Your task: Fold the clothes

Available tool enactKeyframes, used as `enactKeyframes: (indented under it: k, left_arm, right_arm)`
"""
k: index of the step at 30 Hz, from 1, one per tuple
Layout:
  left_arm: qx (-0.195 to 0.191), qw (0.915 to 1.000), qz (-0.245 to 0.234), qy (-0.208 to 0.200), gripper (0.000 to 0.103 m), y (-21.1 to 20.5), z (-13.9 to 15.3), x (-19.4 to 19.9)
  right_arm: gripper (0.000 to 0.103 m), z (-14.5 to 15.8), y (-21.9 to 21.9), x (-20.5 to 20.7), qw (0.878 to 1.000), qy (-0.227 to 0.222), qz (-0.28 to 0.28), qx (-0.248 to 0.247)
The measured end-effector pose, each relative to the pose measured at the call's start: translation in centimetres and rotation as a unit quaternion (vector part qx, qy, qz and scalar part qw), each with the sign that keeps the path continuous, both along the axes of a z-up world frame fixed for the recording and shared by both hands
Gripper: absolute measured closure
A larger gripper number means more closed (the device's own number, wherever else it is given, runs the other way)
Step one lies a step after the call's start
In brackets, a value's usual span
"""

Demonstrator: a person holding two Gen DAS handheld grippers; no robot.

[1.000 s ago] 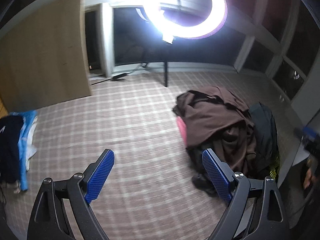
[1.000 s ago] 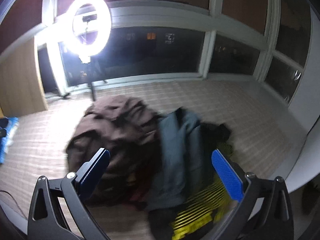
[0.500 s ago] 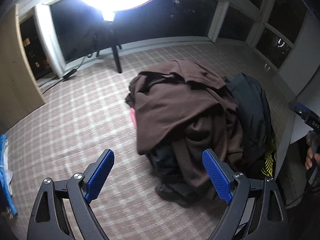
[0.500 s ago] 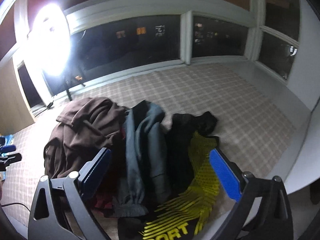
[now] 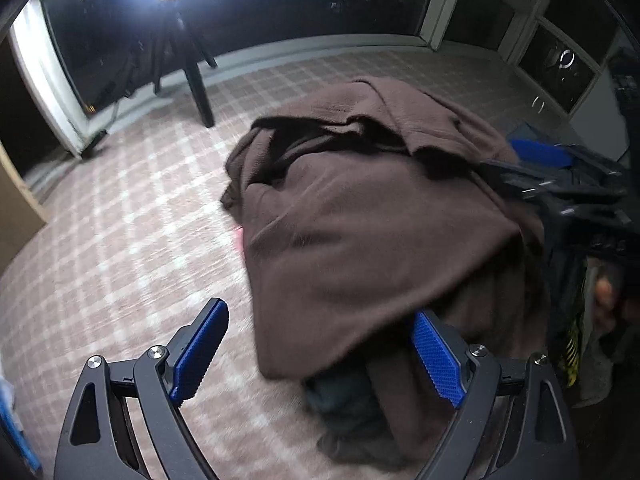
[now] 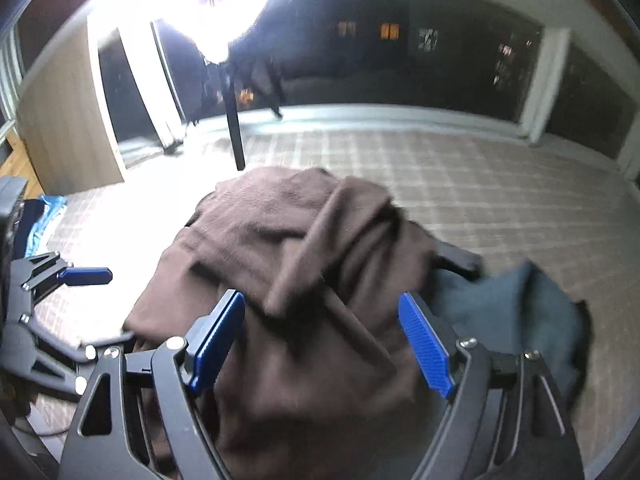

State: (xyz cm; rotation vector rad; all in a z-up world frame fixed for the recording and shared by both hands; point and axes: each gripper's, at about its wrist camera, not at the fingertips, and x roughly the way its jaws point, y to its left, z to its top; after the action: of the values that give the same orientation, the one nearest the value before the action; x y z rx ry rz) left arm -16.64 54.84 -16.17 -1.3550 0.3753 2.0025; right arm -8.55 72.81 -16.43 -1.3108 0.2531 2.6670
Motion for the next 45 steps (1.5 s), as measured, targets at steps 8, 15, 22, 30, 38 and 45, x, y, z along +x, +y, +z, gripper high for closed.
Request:
enactKeyframes:
  k: [8, 15, 22, 30, 38, 45]
  left_arm:
    - [0.079, 0.9954, -0.039, -0.039, 0.086, -0.2, 0.8, -0.3]
    - [0.167, 0.9857, -0.02, -0.007, 0.098, -6.3, 7.4, 0.3]
    - [0.201, 0.9775, 0.015, 0.061, 0.102, -16.9, 13.9, 2.9]
    - [0.164, 0.9761, 0.136, 0.043, 0.101, -30.8, 9.8, 4.0]
    - [0.111, 0.9794, 0.169, 0.001, 0.101, -33.7, 4.3, 3.7]
    - [0.199, 0.9667, 0.161, -0.003, 0.101, -33.9, 8.5, 2.6]
  right_arm:
    - [0.091, 0.7, 2.0, 1.2, 0.994, 0.034, 0.002, -0.107]
    - [0.097, 8.3, -0.1, 6.0, 0.989, 0.115, -0.018, -0.088]
    - [0.101, 19.5, -6.4, 10.2, 0.981, 0.195, -0.011, 0.02]
    - [0.04, 11.2, -9.4, 8.8, 0.998, 0.052, -0.03, 0.028]
    - [0.04, 1.4, -10.1, 9.8, 0.998, -0.036, -0.056, -0.021]
    - [0.039, -1.1, -9.9, 6.9, 0.998, -0.049, -0.038, 0.014]
